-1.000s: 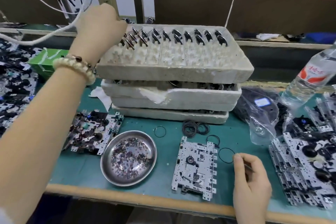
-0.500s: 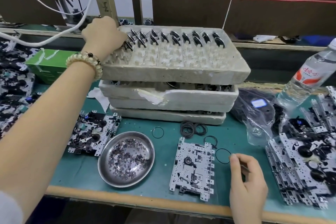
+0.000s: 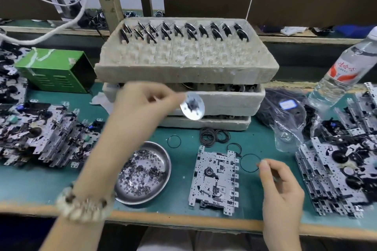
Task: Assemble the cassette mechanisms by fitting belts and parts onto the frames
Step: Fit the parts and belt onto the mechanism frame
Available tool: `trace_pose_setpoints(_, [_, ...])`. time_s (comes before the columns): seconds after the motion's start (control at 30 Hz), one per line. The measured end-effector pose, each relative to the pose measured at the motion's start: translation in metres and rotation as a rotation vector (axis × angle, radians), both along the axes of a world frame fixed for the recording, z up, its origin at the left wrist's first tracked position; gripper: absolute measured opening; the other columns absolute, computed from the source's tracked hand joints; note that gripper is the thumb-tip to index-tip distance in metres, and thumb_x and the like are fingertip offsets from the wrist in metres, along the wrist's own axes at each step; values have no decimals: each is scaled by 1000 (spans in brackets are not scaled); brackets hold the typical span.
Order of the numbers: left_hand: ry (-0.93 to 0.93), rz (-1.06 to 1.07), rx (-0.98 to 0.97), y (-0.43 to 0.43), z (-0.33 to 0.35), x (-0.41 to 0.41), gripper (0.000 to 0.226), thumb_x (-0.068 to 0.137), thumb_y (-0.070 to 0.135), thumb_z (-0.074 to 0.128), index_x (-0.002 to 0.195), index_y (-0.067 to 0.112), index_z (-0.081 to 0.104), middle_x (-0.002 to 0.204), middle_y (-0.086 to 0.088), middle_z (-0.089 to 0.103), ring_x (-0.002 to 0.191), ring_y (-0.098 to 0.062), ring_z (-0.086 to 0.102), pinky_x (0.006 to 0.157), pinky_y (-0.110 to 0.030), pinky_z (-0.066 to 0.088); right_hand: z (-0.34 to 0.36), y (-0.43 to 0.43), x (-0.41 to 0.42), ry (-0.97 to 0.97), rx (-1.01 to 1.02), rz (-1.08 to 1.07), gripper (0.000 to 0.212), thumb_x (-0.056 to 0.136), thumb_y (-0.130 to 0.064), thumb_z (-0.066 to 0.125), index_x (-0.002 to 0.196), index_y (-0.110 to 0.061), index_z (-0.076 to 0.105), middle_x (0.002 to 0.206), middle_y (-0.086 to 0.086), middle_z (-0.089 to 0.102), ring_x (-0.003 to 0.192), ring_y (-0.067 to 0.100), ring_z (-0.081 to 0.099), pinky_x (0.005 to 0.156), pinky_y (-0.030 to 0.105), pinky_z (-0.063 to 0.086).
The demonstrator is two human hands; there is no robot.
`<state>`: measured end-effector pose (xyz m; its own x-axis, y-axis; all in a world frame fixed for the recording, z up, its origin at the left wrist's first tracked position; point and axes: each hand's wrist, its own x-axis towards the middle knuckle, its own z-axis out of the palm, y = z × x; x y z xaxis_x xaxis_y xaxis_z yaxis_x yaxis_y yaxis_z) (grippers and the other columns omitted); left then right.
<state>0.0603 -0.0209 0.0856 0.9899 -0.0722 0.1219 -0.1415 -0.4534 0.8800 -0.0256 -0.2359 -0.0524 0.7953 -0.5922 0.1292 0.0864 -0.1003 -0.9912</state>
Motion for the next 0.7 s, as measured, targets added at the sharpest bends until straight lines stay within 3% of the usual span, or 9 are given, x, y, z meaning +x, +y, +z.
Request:
trace_pose_setpoints(0.07, [121, -55, -70, -7, -23, -19, 22, 80, 47, 73, 77, 26, 78, 83, -15, 71, 76, -32, 64, 77, -32, 51, 20, 2, -3, -48, 150, 70, 16, 81, -39, 68, 83, -23, 72, 86, -2, 67, 83, 10, 58, 81, 19, 48])
trace_pose_setpoints(0.17, [221, -87, -156, -13, -49, -34, 28, 79, 47, 74, 76, 19, 77, 89, -24, 67, 73, -36, 56, 74, -30, 46, 49, 7, -7, -110, 236, 246, 45, 73, -57, 75, 87, -15, 71, 86, 1, 64, 86, 17, 57, 87, 31, 48])
trace_pose_setpoints(0.23, [263, -106, -204, -15, -58, -40, 33, 74, 52, 74, 76, 20, 77, 85, -26, 65, 70, -38, 51, 75, -40, 47, 65, 12, -7, -136, 220, 343, 49, 72, -58, 75, 86, -11, 70, 84, 1, 63, 84, 16, 57, 84, 26, 49])
trace_pose_setpoints(0.33, [273, -138, -238, -17, -68, -45, 38, 69, 60, 81, 75, 23, 77, 77, -27, 59, 67, -21, 44, 71, -35, 38, 74, 21, -7, -127, 78, 396, 26, 81, -40, 75, 79, -14, 70, 81, -1, 63, 81, 12, 59, 77, 20, 48])
trace_pose_setpoints(0.4, [251, -151, -227, -17, -73, -46, 42, 66, 64, 72, 77, 24, 77, 80, -29, 59, 69, -20, 45, 71, -34, 37, 72, 26, -6, -88, -80, 354, 17, 85, -30, 74, 72, -19, 71, 81, -3, 64, 80, 13, 60, 77, 24, 47])
trace_pose_setpoints(0.57, [227, -139, -231, -15, -79, -46, 45, 63, 67, 68, 75, 25, 77, 78, -29, 55, 69, -19, 41, 71, -34, 34, 63, 30, -8, -41, -447, 185, 12, 81, -34, 68, 72, -26, 69, 83, -12, 61, 91, 13, 59, 82, 18, 40])
trace_pose_setpoints(0.7, [223, -152, -240, -14, -79, -47, 45, 64, 68, 67, 74, 24, 75, 80, -27, 56, 70, -19, 43, 74, -35, 37, 59, 25, -8, -37, -541, 123, 13, 81, -32, 70, 71, -24, 69, 83, -14, 59, 92, 14, 58, 82, 19, 40])
